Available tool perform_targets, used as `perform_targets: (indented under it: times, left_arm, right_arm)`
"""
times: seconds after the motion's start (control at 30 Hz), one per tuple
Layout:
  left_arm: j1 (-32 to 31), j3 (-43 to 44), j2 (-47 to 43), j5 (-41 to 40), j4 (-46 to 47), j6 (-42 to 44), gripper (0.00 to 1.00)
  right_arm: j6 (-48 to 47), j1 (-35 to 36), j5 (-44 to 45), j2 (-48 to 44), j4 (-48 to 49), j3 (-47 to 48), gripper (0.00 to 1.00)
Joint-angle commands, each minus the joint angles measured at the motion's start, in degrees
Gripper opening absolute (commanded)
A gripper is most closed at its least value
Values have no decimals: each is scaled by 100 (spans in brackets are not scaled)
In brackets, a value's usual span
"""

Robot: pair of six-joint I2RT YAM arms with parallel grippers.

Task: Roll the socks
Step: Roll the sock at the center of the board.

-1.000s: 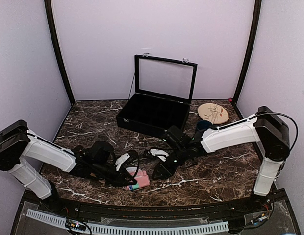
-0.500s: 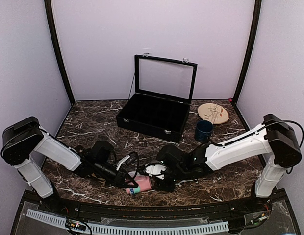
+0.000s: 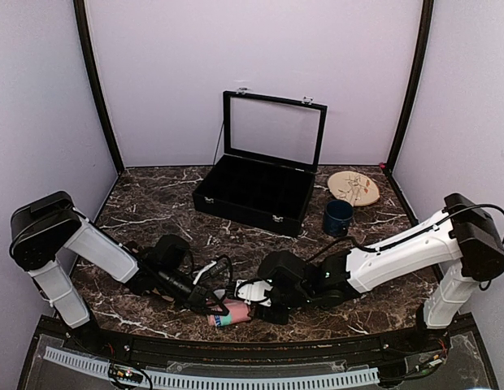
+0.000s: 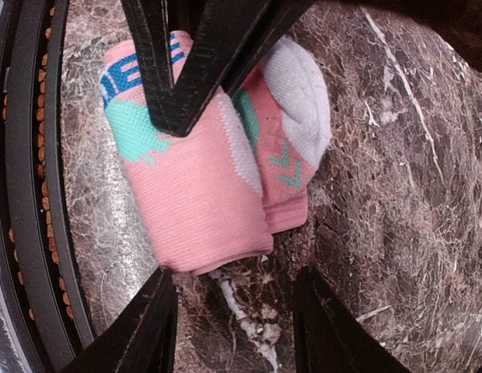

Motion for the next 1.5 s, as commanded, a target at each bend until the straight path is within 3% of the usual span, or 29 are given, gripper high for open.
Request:
perform_targets:
  times: [0.0,0.53,1.07,1.2,1.37,1.47]
  left_arm:
    - [17,-73,209,-12,-582,56,2]
    - [74,-13,307,102,-662,169,2]
    - [75,-22,390,378,-578,218,2]
    - [75,-18,412,406,-573,221,2]
    - [75,10,417,286,-660,232,4]
    - [75,100,343,33,-895,266,10]
  right_arm:
    - [-210,100,86,91,167,197,48]
    - [-407,350,-273,595,-50,639,51]
    - [-675,362,-76,1066,152,795,51]
    - [-685,351,-95,1155,157,808,43]
    - [-613,307,-214,1260,95,811,13]
    - [-543,264,-261,1304,45,794,2]
